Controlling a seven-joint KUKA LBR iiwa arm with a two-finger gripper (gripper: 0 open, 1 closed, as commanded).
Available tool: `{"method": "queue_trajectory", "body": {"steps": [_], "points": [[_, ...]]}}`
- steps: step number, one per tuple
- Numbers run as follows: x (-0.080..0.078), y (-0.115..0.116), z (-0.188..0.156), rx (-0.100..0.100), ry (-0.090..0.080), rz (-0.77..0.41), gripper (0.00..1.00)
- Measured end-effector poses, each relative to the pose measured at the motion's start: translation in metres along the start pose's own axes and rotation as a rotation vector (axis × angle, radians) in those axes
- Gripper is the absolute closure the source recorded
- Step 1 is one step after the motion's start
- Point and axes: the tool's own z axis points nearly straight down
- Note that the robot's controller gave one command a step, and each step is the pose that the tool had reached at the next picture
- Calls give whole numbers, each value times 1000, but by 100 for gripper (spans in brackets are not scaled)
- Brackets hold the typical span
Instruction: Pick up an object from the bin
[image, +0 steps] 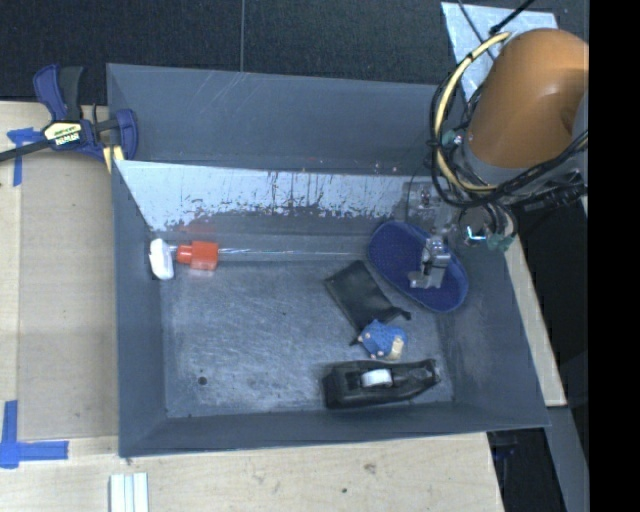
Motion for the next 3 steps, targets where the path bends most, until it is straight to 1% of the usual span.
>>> {"method": "queue_trajectory", "body": {"steps": [1,2,3], "points": [[30,29,84,-2,2,-85,0],[-3,-8,151,2,-5,-109,0],[-4,-6,147,1,-9,-112,100]]}}
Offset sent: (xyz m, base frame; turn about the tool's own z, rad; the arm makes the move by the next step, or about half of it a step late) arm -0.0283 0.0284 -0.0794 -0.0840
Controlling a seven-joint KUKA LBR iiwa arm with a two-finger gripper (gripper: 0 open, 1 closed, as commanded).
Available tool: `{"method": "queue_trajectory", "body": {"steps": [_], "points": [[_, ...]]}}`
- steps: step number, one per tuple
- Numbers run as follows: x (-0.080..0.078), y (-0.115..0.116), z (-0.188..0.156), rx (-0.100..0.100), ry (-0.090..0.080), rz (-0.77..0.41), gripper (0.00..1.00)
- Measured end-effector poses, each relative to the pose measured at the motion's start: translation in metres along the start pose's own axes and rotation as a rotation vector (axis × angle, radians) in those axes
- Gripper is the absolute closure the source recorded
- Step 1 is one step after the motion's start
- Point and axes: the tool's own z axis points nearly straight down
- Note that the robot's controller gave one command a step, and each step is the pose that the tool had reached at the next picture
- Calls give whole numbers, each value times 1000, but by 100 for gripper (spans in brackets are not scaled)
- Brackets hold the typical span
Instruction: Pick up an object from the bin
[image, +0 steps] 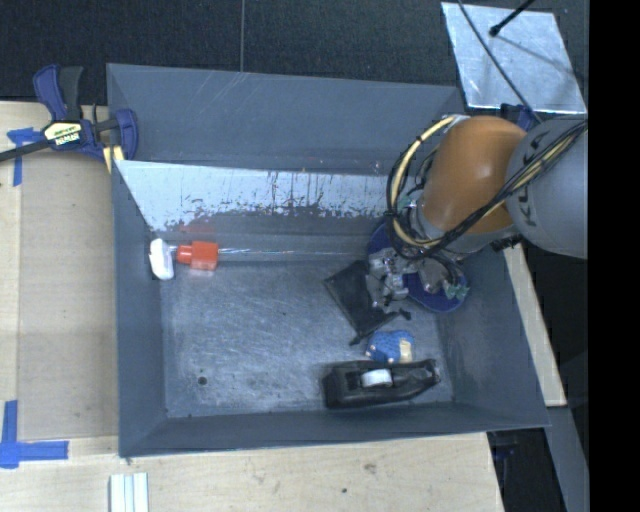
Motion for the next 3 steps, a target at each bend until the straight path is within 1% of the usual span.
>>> {"method": "queue_trajectory", "body": {"steps": [1,2,3], "points": [[0,0,0,0,0,0,0],[-16,-20,21,0,-1,-374,0],[-17,-20,20,0,-4,-372,100]]}}
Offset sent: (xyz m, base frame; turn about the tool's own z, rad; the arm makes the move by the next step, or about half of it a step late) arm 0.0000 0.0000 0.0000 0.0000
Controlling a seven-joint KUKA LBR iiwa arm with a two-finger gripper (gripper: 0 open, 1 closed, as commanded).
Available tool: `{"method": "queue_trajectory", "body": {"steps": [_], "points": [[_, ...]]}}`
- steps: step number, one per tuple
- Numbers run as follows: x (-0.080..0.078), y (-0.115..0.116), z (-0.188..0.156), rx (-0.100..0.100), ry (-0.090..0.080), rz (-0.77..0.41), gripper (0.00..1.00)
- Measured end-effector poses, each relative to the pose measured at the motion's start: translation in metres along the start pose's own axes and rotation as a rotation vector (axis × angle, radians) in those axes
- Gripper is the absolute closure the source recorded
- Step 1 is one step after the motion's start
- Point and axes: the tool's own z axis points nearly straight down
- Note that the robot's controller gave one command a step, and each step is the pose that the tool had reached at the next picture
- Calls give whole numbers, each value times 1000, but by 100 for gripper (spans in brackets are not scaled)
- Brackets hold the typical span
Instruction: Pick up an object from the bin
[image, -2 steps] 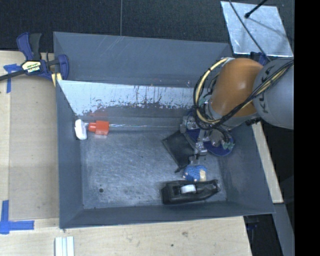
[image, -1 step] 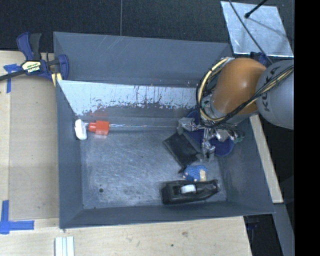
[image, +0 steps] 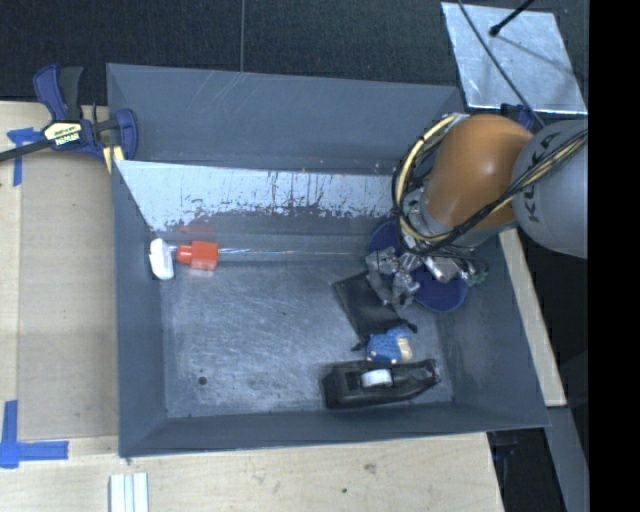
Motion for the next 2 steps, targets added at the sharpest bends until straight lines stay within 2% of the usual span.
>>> {"method": "queue_trajectory", "body": {"steps": [1,2], "points": [[1,0,1,-1,2,1,0],[0,0,0,0,1,1,100]]}}
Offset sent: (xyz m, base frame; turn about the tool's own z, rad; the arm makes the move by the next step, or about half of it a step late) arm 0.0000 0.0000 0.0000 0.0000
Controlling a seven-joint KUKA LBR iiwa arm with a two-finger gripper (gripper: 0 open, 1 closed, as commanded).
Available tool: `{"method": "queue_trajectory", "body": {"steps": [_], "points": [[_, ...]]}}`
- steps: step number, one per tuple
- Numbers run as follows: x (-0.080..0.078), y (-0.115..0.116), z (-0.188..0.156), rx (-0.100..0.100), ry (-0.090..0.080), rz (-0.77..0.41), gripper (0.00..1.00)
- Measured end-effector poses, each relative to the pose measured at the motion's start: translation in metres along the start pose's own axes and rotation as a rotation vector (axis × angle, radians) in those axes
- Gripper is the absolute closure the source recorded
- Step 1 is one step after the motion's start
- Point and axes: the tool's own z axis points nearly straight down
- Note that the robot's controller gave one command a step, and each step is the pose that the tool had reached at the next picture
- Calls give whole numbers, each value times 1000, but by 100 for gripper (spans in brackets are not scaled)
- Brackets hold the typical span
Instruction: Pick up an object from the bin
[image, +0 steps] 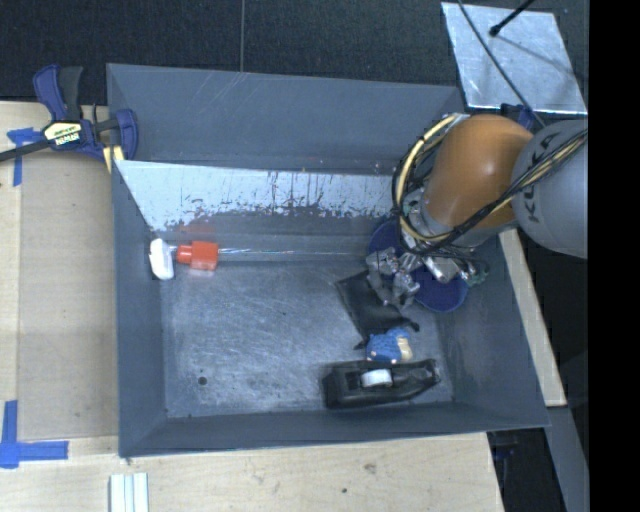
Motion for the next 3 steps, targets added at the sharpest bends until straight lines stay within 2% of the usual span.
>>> {"method": "queue_trajectory", "body": {"steps": [1,2,3], "points": [[18,21,-79,3,-4,160,100],[18,21,-75,1,1,159,0],[31,14,-13,-6,9,-269,0]]}}
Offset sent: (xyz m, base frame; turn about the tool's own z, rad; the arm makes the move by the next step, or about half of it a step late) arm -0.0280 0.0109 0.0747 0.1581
